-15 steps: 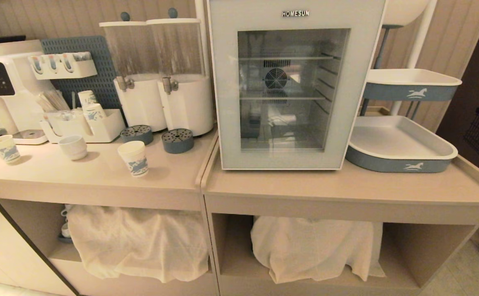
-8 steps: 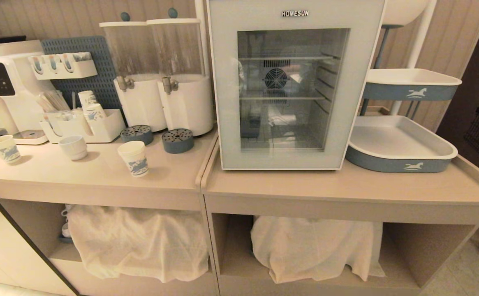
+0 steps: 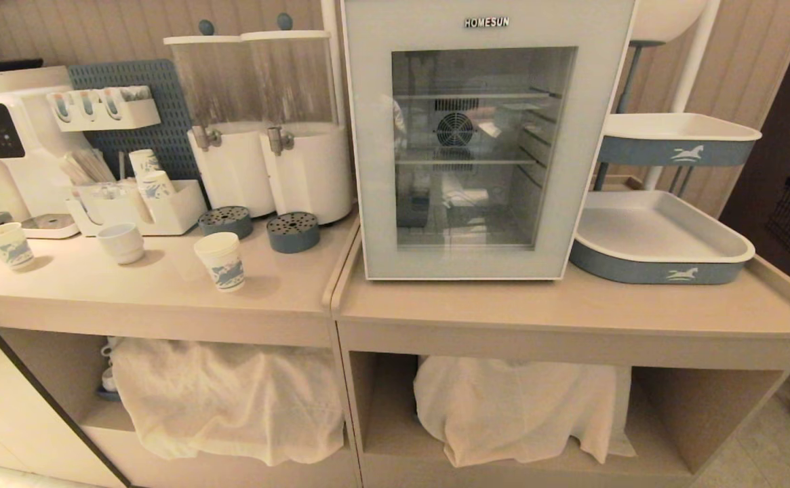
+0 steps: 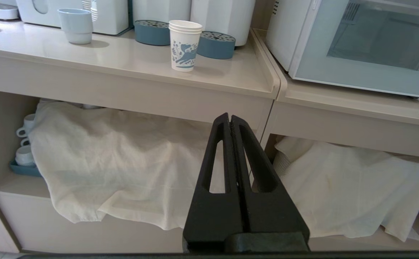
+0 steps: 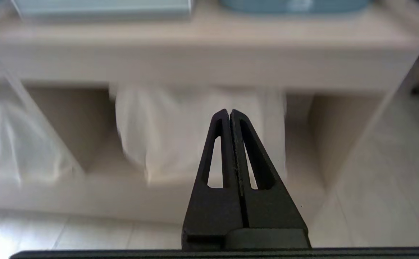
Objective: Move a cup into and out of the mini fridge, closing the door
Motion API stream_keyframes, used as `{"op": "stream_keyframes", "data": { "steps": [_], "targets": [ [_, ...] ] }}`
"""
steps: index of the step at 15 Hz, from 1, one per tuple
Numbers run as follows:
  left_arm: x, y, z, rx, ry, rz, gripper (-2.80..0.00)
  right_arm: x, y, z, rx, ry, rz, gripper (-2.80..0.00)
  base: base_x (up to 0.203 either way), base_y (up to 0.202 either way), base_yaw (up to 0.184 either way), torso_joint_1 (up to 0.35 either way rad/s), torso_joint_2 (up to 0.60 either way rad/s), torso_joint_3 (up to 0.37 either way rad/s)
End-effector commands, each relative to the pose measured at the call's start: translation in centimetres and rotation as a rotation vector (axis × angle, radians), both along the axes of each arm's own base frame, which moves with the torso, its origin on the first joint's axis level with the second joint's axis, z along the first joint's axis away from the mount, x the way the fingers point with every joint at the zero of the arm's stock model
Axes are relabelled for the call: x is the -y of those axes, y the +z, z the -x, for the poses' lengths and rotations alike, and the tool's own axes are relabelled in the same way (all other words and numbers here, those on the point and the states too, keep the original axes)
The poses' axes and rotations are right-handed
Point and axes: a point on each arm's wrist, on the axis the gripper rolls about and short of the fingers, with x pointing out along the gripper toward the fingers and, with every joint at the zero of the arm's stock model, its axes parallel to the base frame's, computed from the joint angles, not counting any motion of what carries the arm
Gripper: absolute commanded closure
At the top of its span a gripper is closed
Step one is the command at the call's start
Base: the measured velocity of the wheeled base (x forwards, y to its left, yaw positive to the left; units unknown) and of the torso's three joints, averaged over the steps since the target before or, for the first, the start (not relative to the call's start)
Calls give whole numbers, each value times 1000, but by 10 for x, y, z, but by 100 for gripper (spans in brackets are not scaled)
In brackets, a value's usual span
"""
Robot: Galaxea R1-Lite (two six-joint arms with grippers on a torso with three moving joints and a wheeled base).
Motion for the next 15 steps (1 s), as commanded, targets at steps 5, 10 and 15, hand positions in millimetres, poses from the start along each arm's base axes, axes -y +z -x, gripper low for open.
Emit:
{"op": "stream_keyframes", "data": {
  "steps": [5,10,15],
  "targets": [
    [0,-11,-3,-34,-2,-3,0,0,1,0,-1,-5,-27,0,0,0,0,0,0,0],
    [0,-11,-3,-34,-2,-4,0,0,1,0,-2,-7,-28,0,4,51,-2,1,1,-1],
    [0,-11,-3,-34,-2,-4,0,0,1,0,-1,-6,-28,0,0,193,0,5,1,3]
  ]
}}
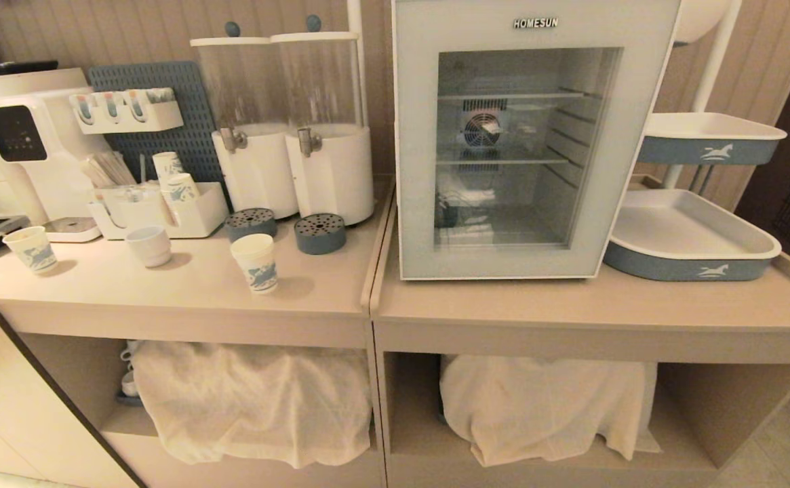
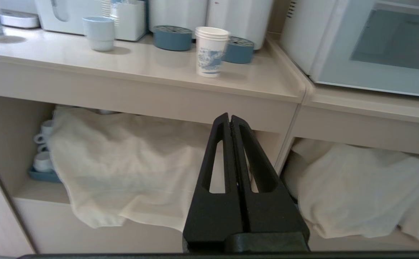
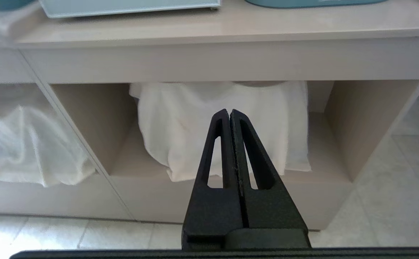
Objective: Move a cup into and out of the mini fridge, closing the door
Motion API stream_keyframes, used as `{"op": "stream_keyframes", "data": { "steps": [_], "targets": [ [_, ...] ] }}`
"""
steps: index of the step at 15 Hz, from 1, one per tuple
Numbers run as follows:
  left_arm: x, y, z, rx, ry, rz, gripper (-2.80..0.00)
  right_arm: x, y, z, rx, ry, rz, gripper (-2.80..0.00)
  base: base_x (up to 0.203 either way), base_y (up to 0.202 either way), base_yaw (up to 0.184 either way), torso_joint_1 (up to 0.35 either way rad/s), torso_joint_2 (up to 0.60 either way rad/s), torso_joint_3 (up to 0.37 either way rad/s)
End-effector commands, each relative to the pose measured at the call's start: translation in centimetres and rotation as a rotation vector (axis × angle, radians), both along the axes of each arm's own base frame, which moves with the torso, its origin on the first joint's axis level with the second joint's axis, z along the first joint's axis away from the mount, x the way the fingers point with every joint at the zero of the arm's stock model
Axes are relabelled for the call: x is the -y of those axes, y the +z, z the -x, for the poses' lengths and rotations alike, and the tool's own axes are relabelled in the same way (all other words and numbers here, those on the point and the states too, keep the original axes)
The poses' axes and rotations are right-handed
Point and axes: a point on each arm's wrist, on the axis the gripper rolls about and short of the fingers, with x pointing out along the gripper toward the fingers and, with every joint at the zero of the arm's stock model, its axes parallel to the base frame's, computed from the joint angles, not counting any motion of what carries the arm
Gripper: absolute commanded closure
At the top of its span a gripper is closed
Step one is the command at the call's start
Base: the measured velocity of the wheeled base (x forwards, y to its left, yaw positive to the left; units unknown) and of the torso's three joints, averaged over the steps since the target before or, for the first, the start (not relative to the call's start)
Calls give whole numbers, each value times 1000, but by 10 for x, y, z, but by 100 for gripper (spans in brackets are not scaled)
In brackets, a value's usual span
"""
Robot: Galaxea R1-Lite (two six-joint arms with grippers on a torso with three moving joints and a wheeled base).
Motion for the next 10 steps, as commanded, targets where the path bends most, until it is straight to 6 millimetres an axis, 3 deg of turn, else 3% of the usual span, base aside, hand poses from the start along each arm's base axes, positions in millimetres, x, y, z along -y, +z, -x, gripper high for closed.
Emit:
{"op": "stream_keyframes", "data": {
  "steps": [1,10],
  "targets": [
    [0,-11,-3,-36,0,1,0,0,0,0,-4,0,0,0,0,187,-3,2,1,9],
    [0,-11,-3,-36,0,1,0,0,0,0,-4,0,0,0,0,193,1,2,2,2]
  ]
}}
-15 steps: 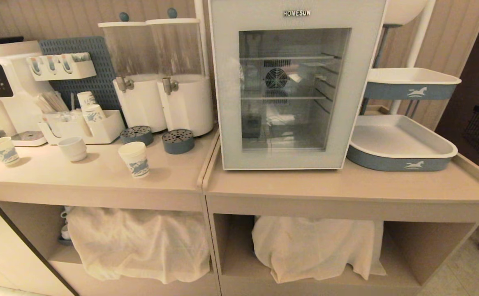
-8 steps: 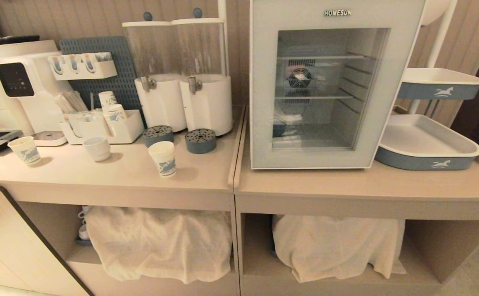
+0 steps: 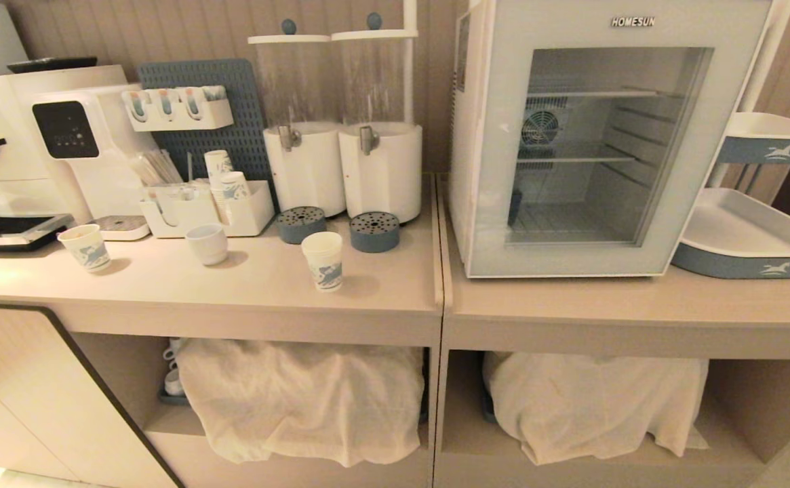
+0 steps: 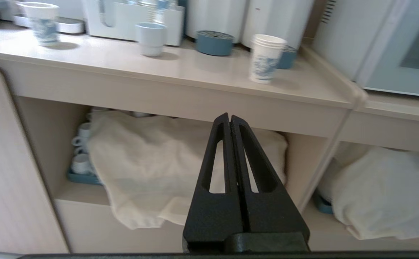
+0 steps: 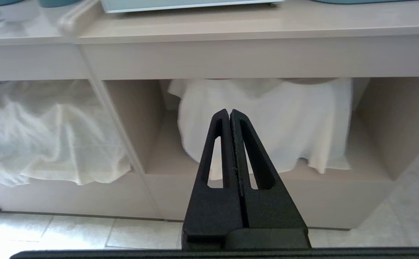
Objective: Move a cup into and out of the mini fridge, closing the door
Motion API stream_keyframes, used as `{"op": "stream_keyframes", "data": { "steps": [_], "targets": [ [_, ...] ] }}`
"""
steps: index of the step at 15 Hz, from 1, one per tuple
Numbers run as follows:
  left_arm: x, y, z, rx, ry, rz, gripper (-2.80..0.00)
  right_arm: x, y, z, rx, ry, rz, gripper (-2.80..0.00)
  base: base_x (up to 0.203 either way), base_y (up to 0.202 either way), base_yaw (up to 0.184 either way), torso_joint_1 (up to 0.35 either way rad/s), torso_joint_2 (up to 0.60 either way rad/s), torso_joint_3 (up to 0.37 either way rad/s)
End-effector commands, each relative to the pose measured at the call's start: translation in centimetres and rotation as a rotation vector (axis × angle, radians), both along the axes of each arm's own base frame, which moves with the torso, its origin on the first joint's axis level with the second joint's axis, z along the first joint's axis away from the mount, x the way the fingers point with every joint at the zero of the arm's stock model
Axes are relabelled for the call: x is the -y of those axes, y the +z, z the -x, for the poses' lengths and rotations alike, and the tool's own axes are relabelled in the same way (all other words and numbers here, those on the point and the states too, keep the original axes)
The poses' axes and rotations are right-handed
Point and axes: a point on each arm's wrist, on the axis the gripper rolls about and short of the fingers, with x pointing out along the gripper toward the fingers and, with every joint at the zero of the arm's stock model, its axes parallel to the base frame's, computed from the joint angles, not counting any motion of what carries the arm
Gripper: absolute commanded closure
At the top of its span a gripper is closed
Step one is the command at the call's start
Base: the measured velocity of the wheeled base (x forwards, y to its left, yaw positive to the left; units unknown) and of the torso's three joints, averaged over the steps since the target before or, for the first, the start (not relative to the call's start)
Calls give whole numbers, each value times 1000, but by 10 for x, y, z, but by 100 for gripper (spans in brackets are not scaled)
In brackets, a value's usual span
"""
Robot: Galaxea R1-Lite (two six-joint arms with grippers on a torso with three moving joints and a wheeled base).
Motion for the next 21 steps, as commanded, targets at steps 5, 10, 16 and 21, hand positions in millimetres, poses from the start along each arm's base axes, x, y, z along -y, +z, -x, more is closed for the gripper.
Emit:
{"op": "stream_keyframes", "data": {
  "steps": [5,10,16,21],
  "targets": [
    [0,-11,-3,-36,-1,1,0,0,0,0,-4,0,0,0,0,193,1,3,3,3],
    [0,-11,-3,-36,0,1,0,0,0,0,-3,-1,0,0,0,194,1,2,1,2],
    [0,-11,-3,-36,1,1,0,0,0,0,-5,1,0,0,0,192,0,1,2,3],
    [0,-11,-3,-36,-1,3,0,0,0,0,-3,1,0,0,0,193,1,3,3,2]
  ]
}}
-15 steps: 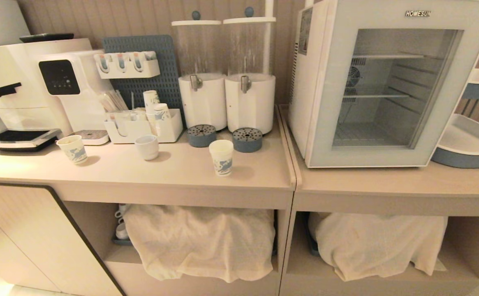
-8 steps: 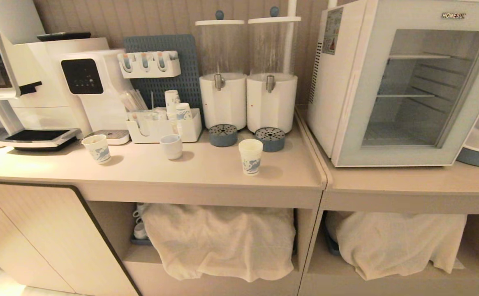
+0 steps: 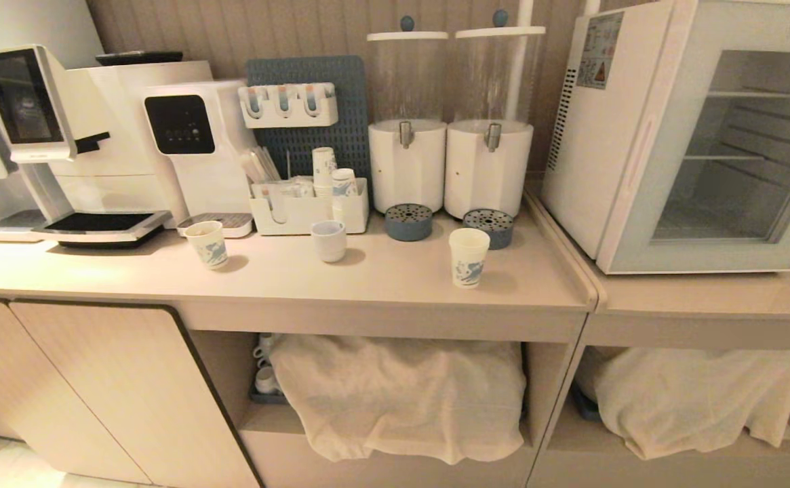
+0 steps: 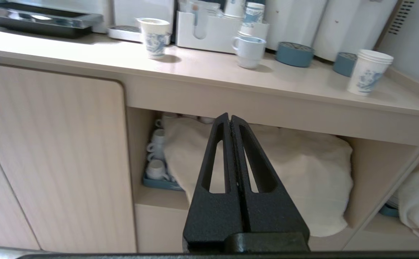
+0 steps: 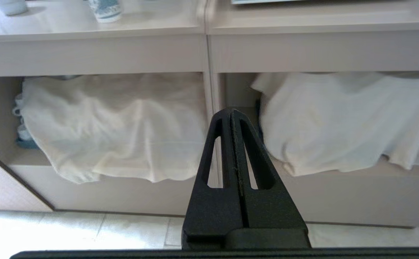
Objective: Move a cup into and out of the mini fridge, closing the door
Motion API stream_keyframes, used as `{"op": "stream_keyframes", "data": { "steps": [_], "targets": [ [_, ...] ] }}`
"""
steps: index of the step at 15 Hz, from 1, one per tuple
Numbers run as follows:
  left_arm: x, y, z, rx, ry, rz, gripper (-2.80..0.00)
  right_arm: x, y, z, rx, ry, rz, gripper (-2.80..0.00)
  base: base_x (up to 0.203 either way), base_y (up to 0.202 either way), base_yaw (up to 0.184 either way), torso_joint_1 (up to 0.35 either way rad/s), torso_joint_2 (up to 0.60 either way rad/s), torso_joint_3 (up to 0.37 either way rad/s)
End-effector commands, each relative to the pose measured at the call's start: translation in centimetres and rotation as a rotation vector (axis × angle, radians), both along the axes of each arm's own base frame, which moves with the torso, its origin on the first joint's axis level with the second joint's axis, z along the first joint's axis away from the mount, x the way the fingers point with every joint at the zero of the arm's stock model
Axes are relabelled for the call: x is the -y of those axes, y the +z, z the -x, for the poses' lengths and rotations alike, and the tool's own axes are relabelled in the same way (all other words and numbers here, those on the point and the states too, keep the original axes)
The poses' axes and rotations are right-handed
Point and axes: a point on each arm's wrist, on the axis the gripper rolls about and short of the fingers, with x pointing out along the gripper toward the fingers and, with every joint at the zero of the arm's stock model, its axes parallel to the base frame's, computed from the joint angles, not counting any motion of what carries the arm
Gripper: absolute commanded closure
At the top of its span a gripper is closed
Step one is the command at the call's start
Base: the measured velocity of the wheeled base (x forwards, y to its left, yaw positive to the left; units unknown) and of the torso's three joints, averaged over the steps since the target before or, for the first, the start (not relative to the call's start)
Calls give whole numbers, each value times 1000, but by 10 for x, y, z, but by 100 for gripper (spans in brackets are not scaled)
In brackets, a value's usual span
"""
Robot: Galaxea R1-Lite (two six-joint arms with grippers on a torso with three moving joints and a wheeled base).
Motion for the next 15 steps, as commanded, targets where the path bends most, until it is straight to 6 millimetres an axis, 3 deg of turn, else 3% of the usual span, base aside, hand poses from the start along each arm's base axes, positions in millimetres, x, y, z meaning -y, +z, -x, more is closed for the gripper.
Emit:
{"op": "stream_keyframes", "data": {
  "steps": [1,7,15],
  "targets": [
    [0,-11,-3,-36,0,0,0,0,0,0,-3,0,0,0,0,192,1,2,-1,4],
    [0,-11,-3,-36,0,0,0,0,0,0,-4,0,0,0,0,164,-2,1,1,3],
    [0,-11,-3,-36,0,1,0,0,0,0,-3,-1,-1,0,0,0,0,0,0,0]
  ]
}}
